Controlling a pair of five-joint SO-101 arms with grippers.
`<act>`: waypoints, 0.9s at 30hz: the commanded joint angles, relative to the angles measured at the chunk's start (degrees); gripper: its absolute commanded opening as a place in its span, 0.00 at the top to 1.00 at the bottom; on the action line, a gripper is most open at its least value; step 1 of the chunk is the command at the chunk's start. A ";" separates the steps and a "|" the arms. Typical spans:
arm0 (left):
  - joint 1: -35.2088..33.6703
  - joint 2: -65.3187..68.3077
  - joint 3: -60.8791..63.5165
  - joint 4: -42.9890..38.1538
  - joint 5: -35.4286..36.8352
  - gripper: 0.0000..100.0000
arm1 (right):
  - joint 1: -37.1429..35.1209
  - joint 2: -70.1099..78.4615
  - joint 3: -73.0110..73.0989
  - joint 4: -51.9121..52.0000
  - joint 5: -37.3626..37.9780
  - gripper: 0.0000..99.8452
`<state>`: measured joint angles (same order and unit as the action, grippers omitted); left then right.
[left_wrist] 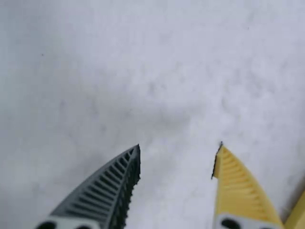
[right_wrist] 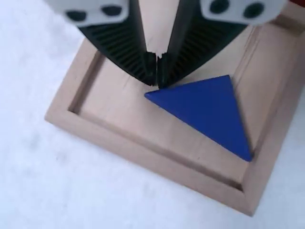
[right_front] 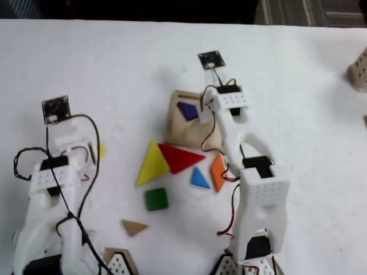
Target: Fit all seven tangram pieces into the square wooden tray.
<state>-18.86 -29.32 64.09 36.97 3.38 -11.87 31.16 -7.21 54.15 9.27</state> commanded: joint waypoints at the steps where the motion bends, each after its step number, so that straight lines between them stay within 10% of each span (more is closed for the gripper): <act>1: -0.40 0.22 -2.99 0.35 -0.70 0.73 | 0.13 -0.75 -4.13 2.86 -0.53 0.98; 16: -0.22 0.22 -2.99 0.26 -0.70 0.73 | 0.92 5.49 -13.63 -3.38 -0.09 0.98; 27: -0.40 0.22 -2.99 -0.79 -0.70 0.73 | 0.84 11.21 -21.54 16.13 0.09 0.98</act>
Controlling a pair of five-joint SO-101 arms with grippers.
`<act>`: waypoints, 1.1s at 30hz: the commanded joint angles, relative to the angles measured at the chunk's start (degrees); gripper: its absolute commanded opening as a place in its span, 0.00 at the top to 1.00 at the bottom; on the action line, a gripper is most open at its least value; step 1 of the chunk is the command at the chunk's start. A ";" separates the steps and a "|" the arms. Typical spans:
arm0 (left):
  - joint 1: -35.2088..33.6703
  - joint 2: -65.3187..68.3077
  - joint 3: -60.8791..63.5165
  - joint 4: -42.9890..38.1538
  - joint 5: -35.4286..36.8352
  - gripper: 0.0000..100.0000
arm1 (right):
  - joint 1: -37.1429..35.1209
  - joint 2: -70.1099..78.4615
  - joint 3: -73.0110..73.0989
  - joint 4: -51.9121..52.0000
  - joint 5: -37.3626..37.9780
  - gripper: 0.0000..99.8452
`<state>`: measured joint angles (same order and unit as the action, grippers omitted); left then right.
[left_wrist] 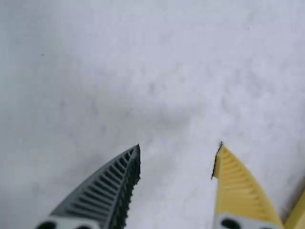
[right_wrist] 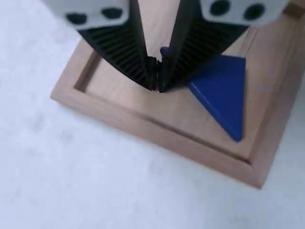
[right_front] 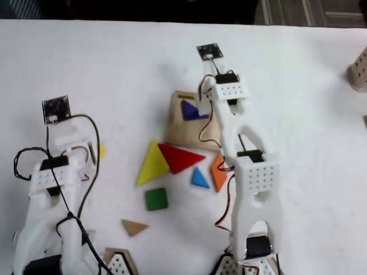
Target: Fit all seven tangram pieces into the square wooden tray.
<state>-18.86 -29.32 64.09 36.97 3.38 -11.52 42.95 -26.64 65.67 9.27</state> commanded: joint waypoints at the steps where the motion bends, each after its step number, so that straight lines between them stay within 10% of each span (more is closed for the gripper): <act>1: -0.40 0.22 -2.99 -0.79 -0.70 0.73 | 0.22 -0.57 -2.11 5.85 0.09 0.98; 27: -0.13 0.22 -2.99 -0.88 -0.70 0.73 | -13.76 -0.57 -2.02 7.78 1.58 0.98; 33: -0.13 0.22 -2.99 -0.97 -0.70 0.73 | -6.46 -8.48 -2.73 10.59 1.32 0.98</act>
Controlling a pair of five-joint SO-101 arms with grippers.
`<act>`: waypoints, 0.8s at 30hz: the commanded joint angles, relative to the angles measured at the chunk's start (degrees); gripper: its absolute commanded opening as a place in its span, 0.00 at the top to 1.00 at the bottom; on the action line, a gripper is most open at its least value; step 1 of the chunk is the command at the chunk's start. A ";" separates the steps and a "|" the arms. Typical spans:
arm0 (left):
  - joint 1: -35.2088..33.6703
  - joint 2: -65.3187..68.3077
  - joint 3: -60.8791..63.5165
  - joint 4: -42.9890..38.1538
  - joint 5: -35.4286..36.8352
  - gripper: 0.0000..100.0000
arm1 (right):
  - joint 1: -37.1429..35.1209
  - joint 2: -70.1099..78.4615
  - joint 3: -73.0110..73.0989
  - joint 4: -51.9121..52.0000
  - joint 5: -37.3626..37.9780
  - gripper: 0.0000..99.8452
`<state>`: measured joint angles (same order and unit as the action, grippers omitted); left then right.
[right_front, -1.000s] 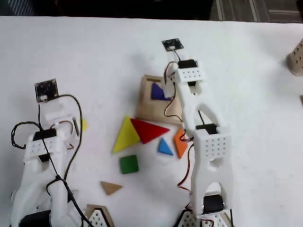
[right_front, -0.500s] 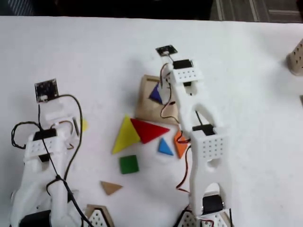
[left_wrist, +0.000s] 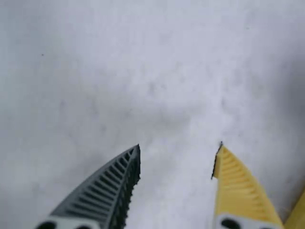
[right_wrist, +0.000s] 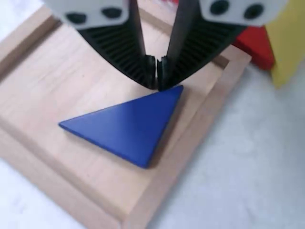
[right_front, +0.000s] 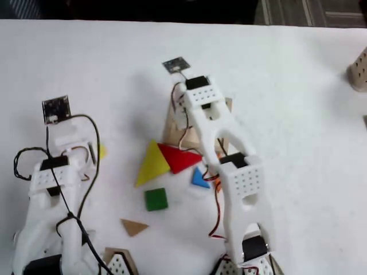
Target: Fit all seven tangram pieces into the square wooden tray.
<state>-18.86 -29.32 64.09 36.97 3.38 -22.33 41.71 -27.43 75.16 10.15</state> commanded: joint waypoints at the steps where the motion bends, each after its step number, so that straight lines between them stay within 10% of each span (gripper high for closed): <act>1: -0.13 0.22 -2.99 -0.97 -0.70 0.73 | 6.90 -8.92 -1.76 1.10 -0.53 0.98; 7: -0.31 0.22 -2.99 -0.97 -0.70 0.73 | 13.58 -10.86 7.38 -4.79 0.26 0.98; 24: -0.22 0.04 -2.20 -0.88 -0.70 0.73 | 0.40 -7.87 13.80 -17.27 2.29 0.98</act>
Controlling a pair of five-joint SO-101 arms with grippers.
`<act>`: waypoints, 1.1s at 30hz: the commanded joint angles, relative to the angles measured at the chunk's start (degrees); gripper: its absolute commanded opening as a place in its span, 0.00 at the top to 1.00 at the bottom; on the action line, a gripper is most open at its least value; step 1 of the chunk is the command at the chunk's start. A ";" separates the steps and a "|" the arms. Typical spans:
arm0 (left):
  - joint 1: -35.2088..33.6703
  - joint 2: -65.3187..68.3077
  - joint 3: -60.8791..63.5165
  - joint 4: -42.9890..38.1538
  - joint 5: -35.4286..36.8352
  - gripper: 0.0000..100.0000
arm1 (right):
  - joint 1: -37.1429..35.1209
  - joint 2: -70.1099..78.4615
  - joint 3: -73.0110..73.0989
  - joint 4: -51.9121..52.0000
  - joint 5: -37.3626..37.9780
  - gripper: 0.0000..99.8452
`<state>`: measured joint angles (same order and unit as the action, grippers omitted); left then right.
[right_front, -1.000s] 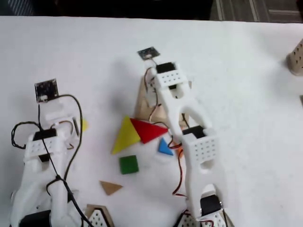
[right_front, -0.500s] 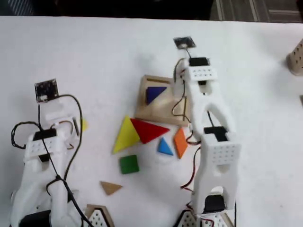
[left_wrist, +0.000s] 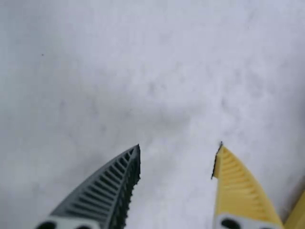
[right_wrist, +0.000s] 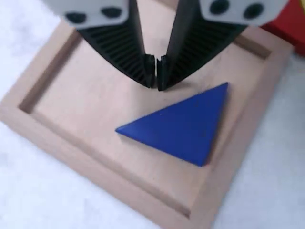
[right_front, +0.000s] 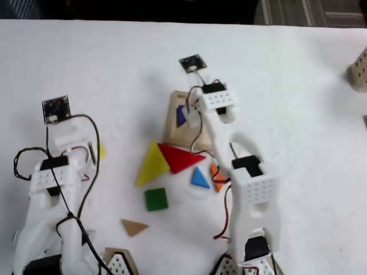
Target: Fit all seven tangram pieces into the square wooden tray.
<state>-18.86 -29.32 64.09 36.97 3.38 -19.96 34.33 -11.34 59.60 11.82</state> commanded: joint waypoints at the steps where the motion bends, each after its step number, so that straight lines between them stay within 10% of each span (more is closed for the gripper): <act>1: -0.22 0.04 -2.20 -0.88 -0.70 0.73 | -1.27 0.40 -3.60 -1.98 0.62 0.98; 15: -0.40 0.13 -2.46 -0.97 -0.70 0.73 | 6.11 0.84 -19.43 19.21 0.62 0.98; 33: -0.40 0.13 -2.29 -2.11 -0.70 0.73 | 15.34 -15.25 8.53 7.78 3.60 0.98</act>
<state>-18.86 -29.32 64.09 36.88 3.38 -5.89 27.74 -8.70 71.91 14.81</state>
